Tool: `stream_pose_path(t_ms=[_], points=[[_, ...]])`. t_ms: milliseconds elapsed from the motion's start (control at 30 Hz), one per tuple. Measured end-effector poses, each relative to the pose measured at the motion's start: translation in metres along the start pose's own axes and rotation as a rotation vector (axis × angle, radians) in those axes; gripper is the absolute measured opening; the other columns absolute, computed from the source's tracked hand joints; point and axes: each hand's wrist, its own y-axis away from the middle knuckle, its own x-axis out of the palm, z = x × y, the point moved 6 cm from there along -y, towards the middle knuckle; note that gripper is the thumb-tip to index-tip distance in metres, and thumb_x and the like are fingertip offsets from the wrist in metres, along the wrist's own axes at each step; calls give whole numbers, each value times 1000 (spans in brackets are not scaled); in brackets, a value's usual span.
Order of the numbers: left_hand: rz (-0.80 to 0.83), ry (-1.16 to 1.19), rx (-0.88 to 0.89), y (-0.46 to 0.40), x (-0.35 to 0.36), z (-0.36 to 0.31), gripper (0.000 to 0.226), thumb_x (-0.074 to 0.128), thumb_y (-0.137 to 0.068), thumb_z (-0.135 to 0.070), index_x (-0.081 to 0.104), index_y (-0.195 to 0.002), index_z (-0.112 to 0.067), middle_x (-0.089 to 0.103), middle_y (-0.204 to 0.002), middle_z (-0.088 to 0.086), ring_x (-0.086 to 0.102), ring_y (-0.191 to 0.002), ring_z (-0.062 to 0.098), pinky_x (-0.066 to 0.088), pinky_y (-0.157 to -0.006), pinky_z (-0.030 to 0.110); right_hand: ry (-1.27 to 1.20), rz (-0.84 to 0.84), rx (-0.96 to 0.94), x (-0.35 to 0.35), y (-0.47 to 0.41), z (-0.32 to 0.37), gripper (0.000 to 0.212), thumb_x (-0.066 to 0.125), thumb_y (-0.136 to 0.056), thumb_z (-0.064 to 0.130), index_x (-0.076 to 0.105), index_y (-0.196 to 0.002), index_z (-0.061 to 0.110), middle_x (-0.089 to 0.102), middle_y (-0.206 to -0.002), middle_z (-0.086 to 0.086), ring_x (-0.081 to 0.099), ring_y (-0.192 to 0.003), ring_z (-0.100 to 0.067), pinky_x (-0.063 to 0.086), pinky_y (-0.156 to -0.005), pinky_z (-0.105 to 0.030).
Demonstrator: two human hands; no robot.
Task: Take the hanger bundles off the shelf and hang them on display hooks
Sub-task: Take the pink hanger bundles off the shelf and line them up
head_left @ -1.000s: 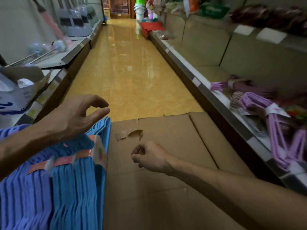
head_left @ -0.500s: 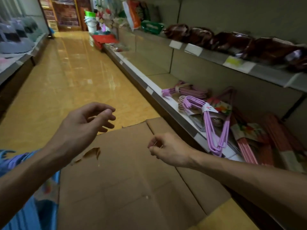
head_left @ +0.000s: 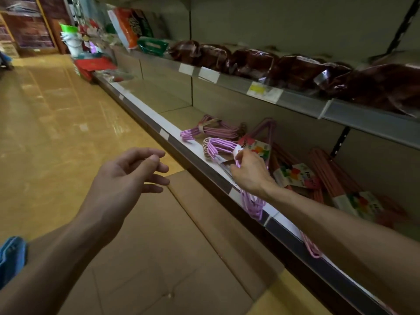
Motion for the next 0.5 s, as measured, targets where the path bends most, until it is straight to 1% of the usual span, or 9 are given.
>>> stream_pose_path(t_ms=[67,100,133,233,333,367,400,467,500], points=[[12,-10,4,-3,5,4,18,54,-100,-20,70,-107,-20,73,-89,5,73,-83,24,58,-77,39,28,8,125,-4,-10,-19,16,59,-90,24,48,-93,12,57,-93,-10,55,-73,-21,43,-54,-30],[16,-12,4,-6,8,6,18,54,-100,-19,70,-107,-19,73,-89,6,73,-83,24,58,-76,39,23,37,187,-3,-12,-26,19,60,-92,26,46,-91,12,55,-89,-9,52,-66,-19,39,-49,-27],[12,-3,1,-8,11,9,18,54,-100,-18,70,-106,-19,72,-88,6,73,-82,25,58,-76,39,7,67,238,-1,-14,-31,21,60,-94,27,47,-88,12,54,-86,-9,51,-64,-18,38,-48,-27],[-3,45,-28,-14,21,20,18,53,-100,-17,70,-107,-17,72,-90,7,72,-82,26,57,-76,41,-54,89,299,5,-21,-39,23,60,-95,29,53,-88,9,57,-90,-10,59,-79,-23,44,-61,-31],[24,51,-40,-18,32,31,18,54,-100,-17,70,-107,-17,72,-91,8,71,-82,27,56,-76,43,-129,100,326,14,-30,-42,18,60,-94,25,55,-86,9,57,-95,-10,58,-84,-26,47,-60,-31],[32,53,-41,-18,36,33,18,54,-100,-16,70,-107,-17,72,-91,9,71,-81,26,56,-75,42,-175,113,346,18,-33,-43,18,61,-94,24,57,-90,7,59,-98,-10,60,-86,-26,52,-63,-33],[39,53,-41,-19,39,35,18,53,-100,-16,70,-107,-17,72,-91,9,71,-81,26,56,-75,42,-225,129,377,22,-35,-46,22,63,-93,26,60,-98,4,63,-103,-11,62,-91,-28,57,-70,-37],[48,44,-47,-20,44,39,18,53,-100,-17,70,-107,-17,71,-90,8,71,-81,24,57,-74,40,-314,170,442,27,-36,-49,31,67,-92,28,62,-110,3,65,-109,-15,64,-96,-32,58,-79,-43],[50,42,-53,-20,45,42,18,53,-100,-17,70,-107,-18,71,-90,7,71,-81,24,57,-74,40,-355,185,468,29,-35,-50,31,67,-92,27,61,-112,4,65,-109,-16,64,-98,-34,58,-82,-45]])
